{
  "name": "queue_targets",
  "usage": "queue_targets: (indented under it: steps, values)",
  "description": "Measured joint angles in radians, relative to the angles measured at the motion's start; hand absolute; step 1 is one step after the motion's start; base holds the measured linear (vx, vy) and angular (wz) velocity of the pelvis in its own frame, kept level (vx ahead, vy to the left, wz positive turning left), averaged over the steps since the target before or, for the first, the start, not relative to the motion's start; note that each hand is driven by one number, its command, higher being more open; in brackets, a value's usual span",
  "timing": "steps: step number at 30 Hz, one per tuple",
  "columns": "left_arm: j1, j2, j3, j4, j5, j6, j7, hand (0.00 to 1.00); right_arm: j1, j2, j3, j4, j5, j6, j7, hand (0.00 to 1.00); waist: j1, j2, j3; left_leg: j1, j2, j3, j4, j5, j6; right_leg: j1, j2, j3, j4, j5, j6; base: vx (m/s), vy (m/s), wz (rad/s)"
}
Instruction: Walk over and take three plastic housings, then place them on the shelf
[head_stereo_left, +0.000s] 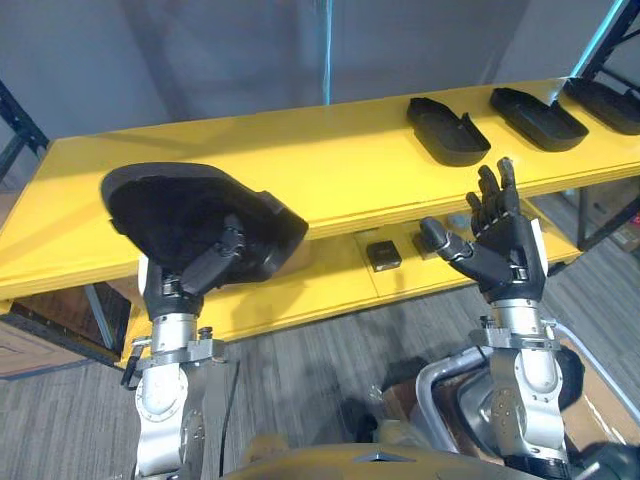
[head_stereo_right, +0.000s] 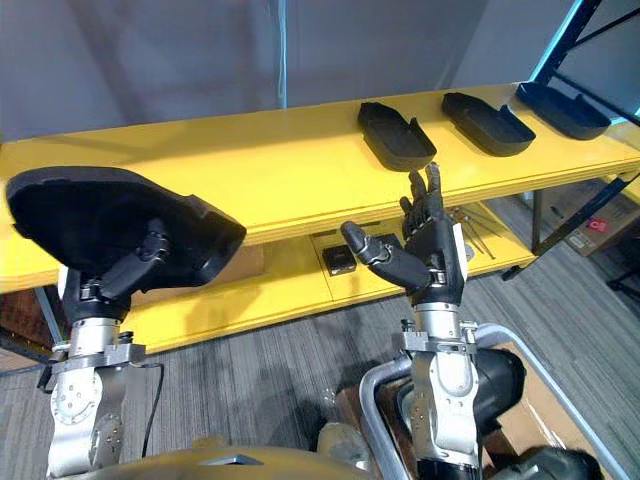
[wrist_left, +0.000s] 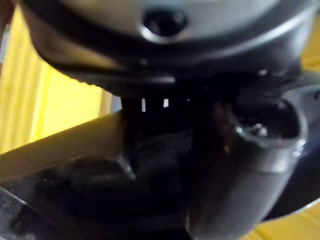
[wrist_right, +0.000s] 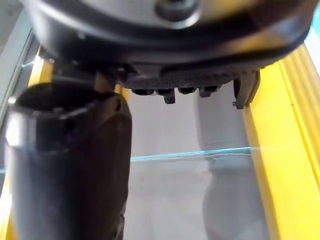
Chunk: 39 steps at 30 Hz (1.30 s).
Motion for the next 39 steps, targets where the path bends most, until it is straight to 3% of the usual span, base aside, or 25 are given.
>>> queue_targets:
  steps: [3, 6, 9, 10, 11, 15, 20, 22, 24, 28, 31, 39]
  values:
    - [-0.03, 0.0, 0.002, 0.006, -0.001, -0.001, -0.021, 0.0, -0.002, 0.001, -0.049, 0.0, 0.008, 0.0, 0.004, 1.0, 0.001, 0.002, 0.001, -0.016, 0.009, 0.036, -0.068, -0.019, 0.0, 0.074, -0.015, 0.003, -0.051, -0.003, -0.005, 0.26, -0.065, -0.08]
    - [-0.037, 0.0, 0.013, 0.006, -0.001, -0.014, -0.033, 0.0, -0.005, -0.001, -0.084, 0.0, 0.011, 0.0, 0.004, 1.0, 0.004, 0.017, -0.001, -0.022, -0.019, 0.04, -0.32, 0.015, -0.002, 0.105, -0.046, 0.044, -0.067, -0.02, 0.012, 0.23, 0.107, -0.34]
    - [-0.037, -0.001, 0.013, 0.004, 0.0, -0.018, -0.042, 0.0, -0.003, -0.016, -0.082, 0.0, 0.042, 0.0, 0.004, 1.0, 0.003, 0.064, -0.005, -0.016, -0.019, 0.033, -0.488, 0.225, 0.003, 0.122, -0.046, 0.084, -0.047, -0.064, 0.076, 0.18, 0.242, -0.47]
    - [-0.036, 0.011, 0.015, 0.003, -0.001, -0.018, -0.052, 0.0, 0.001, 0.002, -0.078, 0.001, 0.045, 0.005, 0.002, 1.0, 0.006, 0.055, -0.006, 0.008, -0.035, 0.047, -0.484, 0.226, -0.021, 0.122, -0.067, 0.109, -0.023, -0.081, 0.092, 0.13, 0.248, -0.42]
    - [-0.035, 0.023, 0.016, -0.011, -0.001, -0.018, -0.054, 0.0, 0.003, 0.015, -0.057, -0.005, 0.047, 0.005, 0.002, 1.0, 0.003, 0.024, -0.007, 0.025, -0.067, 0.068, -0.507, 0.216, -0.007, 0.119, -0.1, 0.119, -0.021, -0.089, 0.105, 0.12, 0.234, -0.36]
    - [-0.038, 0.046, 0.028, -0.043, 0.0, -0.015, -0.08, 0.0, 0.003, 0.049, 0.013, -0.064, 0.036, 0.006, -0.011, 1.0, -0.001, -0.037, -0.009, 0.058, -0.136, 0.119, -0.601, 0.238, 0.033, 0.094, -0.168, 0.128, -0.026, -0.065, 0.14, 0.09, 0.177, -0.17]
    - [-0.039, 0.054, 0.077, -0.114, -0.007, 0.016, -0.163, 0.0, 0.0, 0.079, 0.053, -0.068, -0.002, 0.022, -0.023, 1.0, 0.005, -0.039, -0.01, 0.087, -0.15, 0.153, -0.66, 0.249, 0.05, 0.089, -0.176, 0.107, -0.062, 0.007, 0.135, 0.05, 0.11, -0.17]
    - [-0.053, 0.101, 0.09, -0.163, -0.056, 0.074, -0.245, 0.0, -0.001, 0.08, 0.05, -0.068, -0.01, 0.039, -0.035, 1.0, 0.003, -0.039, -0.011, 0.092, -0.153, 0.159, -0.68, 0.256, 0.055, 0.089, -0.177, 0.087, -0.078, 0.03, 0.132, 0.02, 0.069, -0.05]
    - [-0.104, 0.171, 0.089, -0.174, -0.155, 0.172, -0.301, 0.0, -0.002, 0.079, 0.052, -0.068, -0.042, 0.053, -0.035, 1.0, 0.003, -0.038, -0.011, 0.108, -0.155, 0.17, -0.698, 0.262, 0.058, 0.091, -0.178, 0.071, -0.078, 0.038, 0.138, -0.01, 0.042, -0.12]
    - [-0.179, 0.206, 0.092, -0.148, -0.384, 0.343, -0.249, 0.0, -0.002, 0.071, 0.071, -0.068, -0.042, 0.068, -0.034, 1.0, -0.013, -0.034, -0.019, 0.133, -0.159, 0.192, -0.739, 0.282, 0.056, 0.09, -0.179, 0.071, -0.084, 0.04, 0.14, -0.04, 0.006, -0.19]
    - [-0.23, 0.205, 0.093, -0.064, -0.556, 0.423, -0.17, 0.0, -0.001, 0.053, 0.079, -0.068, -0.04, 0.087, -0.033, 1.0, -0.019, -0.024, -0.03, 0.156, -0.161, 0.215, -0.791, 0.306, 0.05, 0.089, -0.175, 0.07, -0.107, 0.041, 0.141, -0.06, -0.012, -0.22]
    - [-0.339, 0.203, 0.094, 0.356, -0.801, 0.462, -0.049, 0.0, 0.0, -0.015, 0.165, -0.049, -0.034, 0.108, 0.018, 1.0, -0.054, 0.001, -0.044, 0.164, -0.138, 0.252, -0.814, 0.335, 0.029, 0.08, -0.151, 0.071, -0.126, 0.038, 0.139, -0.07, -0.016, -0.13]
